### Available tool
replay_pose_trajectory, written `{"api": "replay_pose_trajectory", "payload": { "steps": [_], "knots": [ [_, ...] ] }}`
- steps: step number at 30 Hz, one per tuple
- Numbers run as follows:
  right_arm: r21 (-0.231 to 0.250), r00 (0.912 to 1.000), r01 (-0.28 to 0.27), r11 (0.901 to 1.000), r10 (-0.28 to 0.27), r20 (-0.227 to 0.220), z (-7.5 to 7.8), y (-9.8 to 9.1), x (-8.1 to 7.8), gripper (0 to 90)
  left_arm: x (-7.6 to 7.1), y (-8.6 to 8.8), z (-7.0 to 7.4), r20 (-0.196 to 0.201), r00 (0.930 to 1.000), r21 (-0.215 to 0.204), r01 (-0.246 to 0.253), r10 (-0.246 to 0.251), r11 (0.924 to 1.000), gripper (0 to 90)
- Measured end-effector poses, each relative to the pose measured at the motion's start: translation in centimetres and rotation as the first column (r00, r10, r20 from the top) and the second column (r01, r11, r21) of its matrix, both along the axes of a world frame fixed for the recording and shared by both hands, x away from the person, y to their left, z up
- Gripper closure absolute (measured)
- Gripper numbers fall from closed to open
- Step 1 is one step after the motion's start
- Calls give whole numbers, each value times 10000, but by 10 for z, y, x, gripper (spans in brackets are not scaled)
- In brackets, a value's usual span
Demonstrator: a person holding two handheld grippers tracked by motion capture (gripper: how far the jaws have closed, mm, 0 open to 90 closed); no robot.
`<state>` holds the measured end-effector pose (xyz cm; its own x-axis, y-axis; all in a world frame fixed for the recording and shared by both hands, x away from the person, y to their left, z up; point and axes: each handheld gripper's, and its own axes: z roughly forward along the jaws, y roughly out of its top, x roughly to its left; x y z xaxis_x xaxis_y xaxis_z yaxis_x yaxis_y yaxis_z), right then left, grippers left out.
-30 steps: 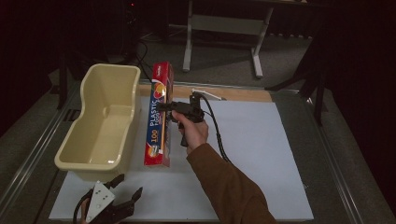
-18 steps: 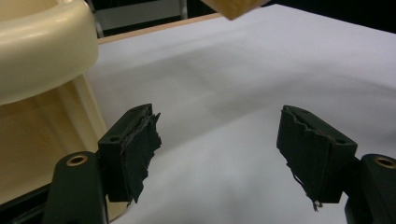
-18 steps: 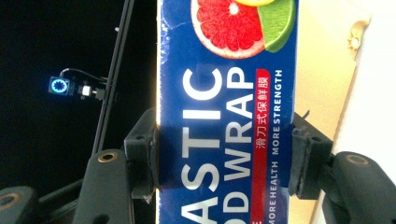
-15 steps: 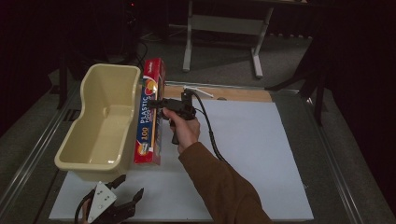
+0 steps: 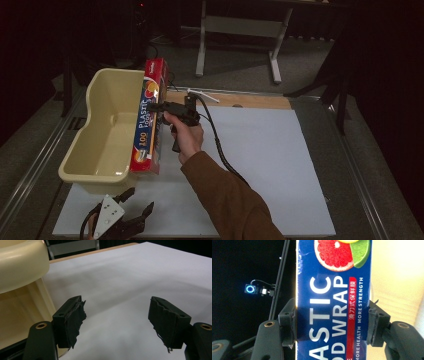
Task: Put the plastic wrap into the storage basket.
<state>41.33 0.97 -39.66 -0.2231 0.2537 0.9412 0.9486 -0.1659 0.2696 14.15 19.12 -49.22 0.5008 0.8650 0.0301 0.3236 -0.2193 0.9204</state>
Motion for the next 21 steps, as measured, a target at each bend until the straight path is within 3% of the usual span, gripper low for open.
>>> {"api": "replay_pose_trajectory", "payload": {
  "steps": [21],
  "knots": [
    [-156, 9996, 265, 9995, -266, -76, 2, 43, -3, 394, -2, 3, 0, -38, 10000, -158, 6, -7, 9999, 284]
  ]
}}
